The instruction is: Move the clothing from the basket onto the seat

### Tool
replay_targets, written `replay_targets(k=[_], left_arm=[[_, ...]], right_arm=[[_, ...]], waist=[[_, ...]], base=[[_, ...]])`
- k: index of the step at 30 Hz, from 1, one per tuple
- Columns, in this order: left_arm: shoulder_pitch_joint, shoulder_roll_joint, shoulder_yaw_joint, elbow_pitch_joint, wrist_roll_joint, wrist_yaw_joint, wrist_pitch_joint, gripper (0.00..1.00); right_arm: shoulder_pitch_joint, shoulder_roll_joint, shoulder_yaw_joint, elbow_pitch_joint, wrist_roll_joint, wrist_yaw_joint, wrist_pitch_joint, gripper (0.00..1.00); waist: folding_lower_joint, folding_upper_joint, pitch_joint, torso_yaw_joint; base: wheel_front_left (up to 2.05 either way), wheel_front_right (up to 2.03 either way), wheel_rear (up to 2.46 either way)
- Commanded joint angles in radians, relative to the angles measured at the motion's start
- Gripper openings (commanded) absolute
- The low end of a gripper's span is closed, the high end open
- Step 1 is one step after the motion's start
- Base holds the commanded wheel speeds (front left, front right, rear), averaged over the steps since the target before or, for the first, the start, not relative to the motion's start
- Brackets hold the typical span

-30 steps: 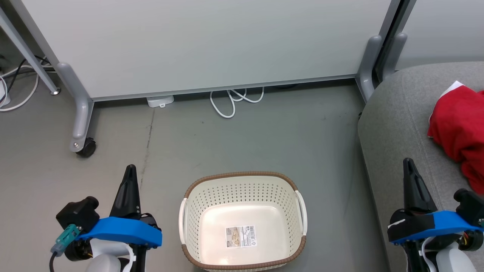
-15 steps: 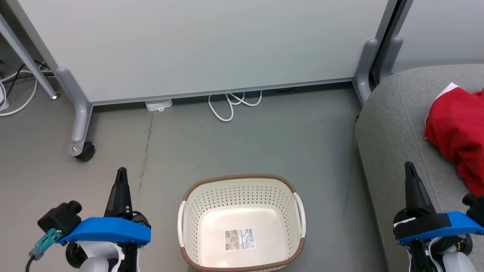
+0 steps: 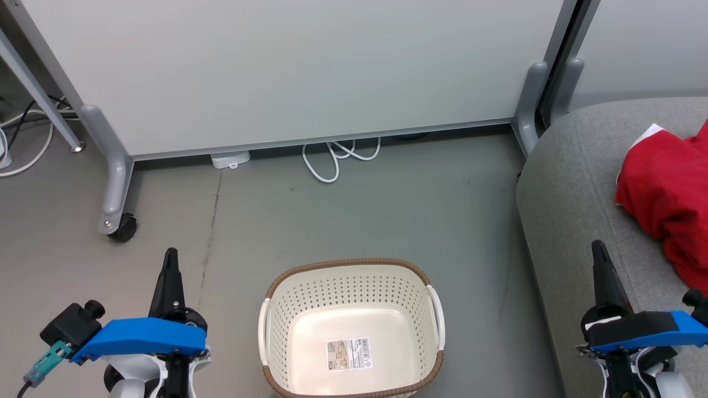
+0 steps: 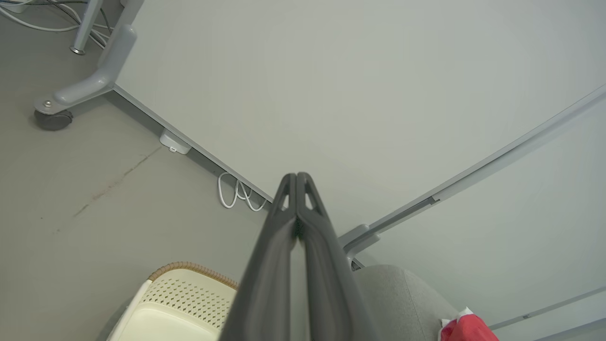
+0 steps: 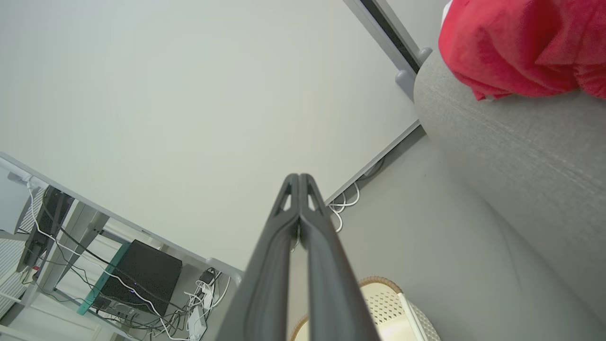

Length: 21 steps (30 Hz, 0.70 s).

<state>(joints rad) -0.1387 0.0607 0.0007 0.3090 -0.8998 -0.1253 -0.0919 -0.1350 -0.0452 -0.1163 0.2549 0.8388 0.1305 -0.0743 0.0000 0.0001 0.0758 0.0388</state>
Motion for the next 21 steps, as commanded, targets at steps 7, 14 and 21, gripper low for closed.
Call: replay_targets(k=[7,14,21], left_arm=[[0.0,0.009,0.016,-0.023,-0.103,-0.004,0.026,0.0],[0.004,0.009,0.026,-0.028,-0.182,-0.005,0.046,0.0],[0.008,0.009,0.036,-0.034,-0.257,-0.005,0.066,0.0]], right_arm=[[0.007,-0.006,0.0,-0.014,0.109,0.0,0.025,0.0],[0.01,-0.006,0.0,-0.014,0.193,0.0,0.047,0.0],[0.012,-0.006,0.001,-0.014,0.272,0.0,0.066,0.0]], waist=[[0.0,-0.0001,-0.007,-0.004],[0.0,-0.0001,-0.013,-0.007],[0.0,-0.0001,-0.019,-0.01]], base=[[0.0,0.0,0.0],[0.0,0.0,0.0],[0.0,0.0,0.0]])
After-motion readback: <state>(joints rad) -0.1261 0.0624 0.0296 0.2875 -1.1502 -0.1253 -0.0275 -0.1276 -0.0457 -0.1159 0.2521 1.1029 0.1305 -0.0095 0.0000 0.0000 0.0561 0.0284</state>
